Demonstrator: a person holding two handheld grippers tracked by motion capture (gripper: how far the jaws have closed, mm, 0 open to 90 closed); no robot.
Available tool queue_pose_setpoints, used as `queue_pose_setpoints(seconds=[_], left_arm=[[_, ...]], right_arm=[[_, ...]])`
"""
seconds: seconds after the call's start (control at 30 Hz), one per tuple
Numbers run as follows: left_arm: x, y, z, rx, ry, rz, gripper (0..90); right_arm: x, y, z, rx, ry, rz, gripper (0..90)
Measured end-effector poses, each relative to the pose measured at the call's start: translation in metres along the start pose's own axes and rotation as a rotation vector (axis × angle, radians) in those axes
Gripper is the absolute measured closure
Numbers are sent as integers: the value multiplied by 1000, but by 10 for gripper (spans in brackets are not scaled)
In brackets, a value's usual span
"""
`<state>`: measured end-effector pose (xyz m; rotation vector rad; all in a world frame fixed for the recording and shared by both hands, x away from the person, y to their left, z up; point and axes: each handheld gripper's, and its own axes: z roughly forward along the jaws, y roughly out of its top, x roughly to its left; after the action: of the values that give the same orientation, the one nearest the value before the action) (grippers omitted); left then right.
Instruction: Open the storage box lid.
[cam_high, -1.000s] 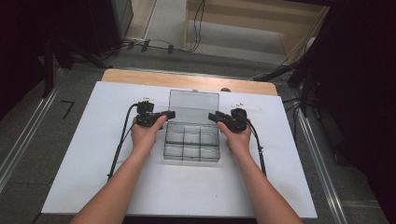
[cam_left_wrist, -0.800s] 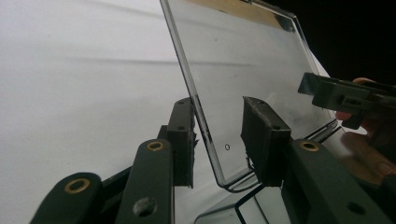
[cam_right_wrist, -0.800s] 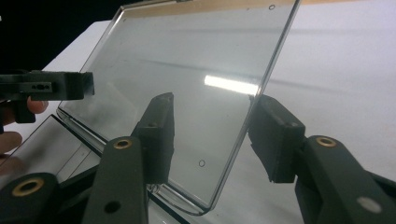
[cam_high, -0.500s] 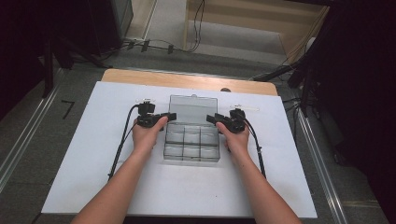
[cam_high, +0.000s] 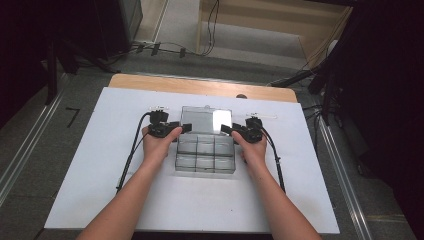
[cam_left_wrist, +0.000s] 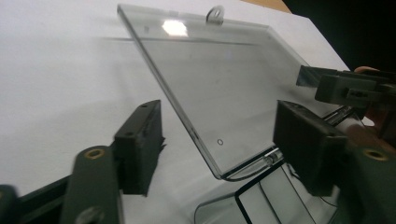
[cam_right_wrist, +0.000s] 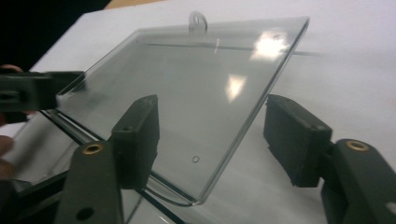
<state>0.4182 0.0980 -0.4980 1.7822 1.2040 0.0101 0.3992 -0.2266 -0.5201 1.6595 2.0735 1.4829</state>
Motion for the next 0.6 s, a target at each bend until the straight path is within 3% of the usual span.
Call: queue_pose_setpoints(seconds=[0.1,0.37,0.6], left_arm=[[-3,1,-6,-13,14,24,227],[-14,0,-22,-59,-9,63,114],[-23,-1,-36,-85,-51,109,33]], right_arm=[[0,0,-2,-14,-4,-13,318],[2,-2,-17,-57,-28,-41,183],[11,-6,-37,-74,-31,-129,102]])
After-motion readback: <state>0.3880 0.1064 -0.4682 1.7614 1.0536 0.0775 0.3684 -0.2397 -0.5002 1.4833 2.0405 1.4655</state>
